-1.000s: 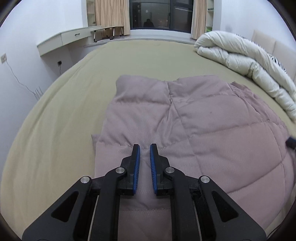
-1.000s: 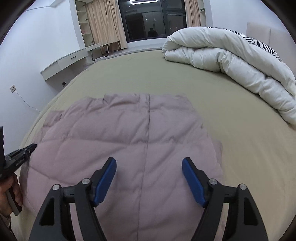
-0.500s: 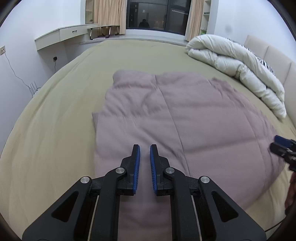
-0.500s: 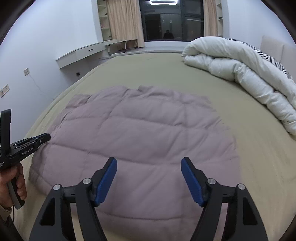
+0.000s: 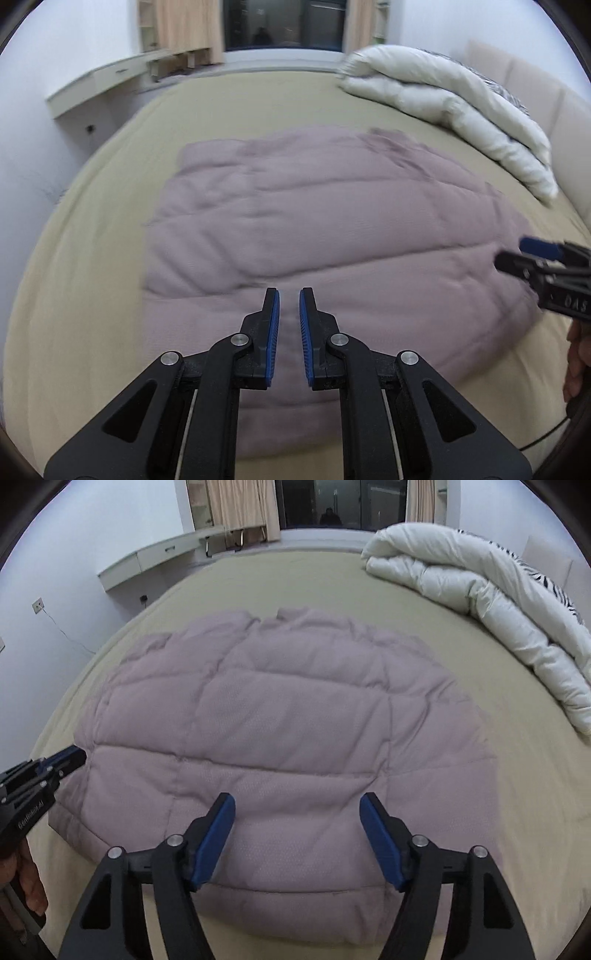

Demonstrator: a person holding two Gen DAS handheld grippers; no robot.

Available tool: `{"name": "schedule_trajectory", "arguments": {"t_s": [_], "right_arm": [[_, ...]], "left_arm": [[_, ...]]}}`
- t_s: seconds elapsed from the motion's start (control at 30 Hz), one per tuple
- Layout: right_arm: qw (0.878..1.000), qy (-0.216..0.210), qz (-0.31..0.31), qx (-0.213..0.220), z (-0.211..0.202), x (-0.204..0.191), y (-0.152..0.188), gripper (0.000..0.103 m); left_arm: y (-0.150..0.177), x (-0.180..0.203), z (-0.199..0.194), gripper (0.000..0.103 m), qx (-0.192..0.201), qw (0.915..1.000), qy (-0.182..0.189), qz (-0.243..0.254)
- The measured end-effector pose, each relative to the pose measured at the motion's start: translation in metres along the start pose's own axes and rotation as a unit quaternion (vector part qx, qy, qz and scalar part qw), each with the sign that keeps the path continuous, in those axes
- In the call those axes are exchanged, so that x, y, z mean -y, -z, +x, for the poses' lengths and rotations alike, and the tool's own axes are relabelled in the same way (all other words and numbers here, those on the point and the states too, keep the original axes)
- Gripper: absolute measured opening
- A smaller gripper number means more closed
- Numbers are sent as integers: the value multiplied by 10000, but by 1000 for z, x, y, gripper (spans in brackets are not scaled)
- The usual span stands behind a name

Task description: Fold large clothes

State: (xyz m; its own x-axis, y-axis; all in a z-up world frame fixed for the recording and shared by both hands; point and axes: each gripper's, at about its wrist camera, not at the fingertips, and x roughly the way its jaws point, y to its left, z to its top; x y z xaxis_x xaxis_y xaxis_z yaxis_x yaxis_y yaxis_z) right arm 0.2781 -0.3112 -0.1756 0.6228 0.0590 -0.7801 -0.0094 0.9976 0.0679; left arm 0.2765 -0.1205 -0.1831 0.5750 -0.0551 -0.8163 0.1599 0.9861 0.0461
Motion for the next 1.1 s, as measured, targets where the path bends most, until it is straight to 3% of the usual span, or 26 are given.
{"name": "schedule_trajectory", "arguments": {"t_s": [0.07,0.17,0.23,0.3,0.4,0.5,0.53,0.63,0.77,0.9,0.97,1.0,1.03,1.07,1.1], "right_arm": [[9998,112,150,80,-6,8,2,73],[9983,361,332,-315,24,29,13,77],[9993,194,187,-259,40,37,20,79],[9994,288,67,-204,44,33,22,81],[9983,537,-74,-199,49,23,23,83],[9971,557,185,-478,38,24,12,81],[9973,502,308,-441,26,23,9,75],[9993,329,130,-87,0,5,8,74],[9989,141,171,-409,39,2,22,84],[9983,-156,274,-483,28,11,14,84],[9977,-317,571,-170,4,31,9,86],[9966,-354,745,59,-8,46,7,89],[9942,-416,962,249,-17,64,6,99],[9912,-486,1175,362,-22,81,6,103],[9877,-578,1395,399,-23,101,6,103]], "left_arm": [[4,16,16,11,-94,9995,-178,222],[10,22,43,10,-313,9987,-243,331],[13,23,51,10,-320,9978,-295,499],[18,23,55,10,-319,9975,-276,564],[16,11,57,10,-436,9988,1,220],[12,-2,35,11,-476,9983,231,-252],[13,-4,27,11,-429,9984,226,-302],[20,3,20,11,-330,9993,83,-172],[17,3,38,11,-533,9983,152,-155],[9,-17,13,11,-437,9967,424,-528],[12,-41,-7,11,-223,9946,545,-854],[13,-52,-10,14,-211,9933,522,-1005],[16,-68,-15,19,-216,9910,501,-1222],[18,-85,-16,32,-212,9881,499,-1440],[17,-102,-14,55,-183,9852,475,-1637]]}}
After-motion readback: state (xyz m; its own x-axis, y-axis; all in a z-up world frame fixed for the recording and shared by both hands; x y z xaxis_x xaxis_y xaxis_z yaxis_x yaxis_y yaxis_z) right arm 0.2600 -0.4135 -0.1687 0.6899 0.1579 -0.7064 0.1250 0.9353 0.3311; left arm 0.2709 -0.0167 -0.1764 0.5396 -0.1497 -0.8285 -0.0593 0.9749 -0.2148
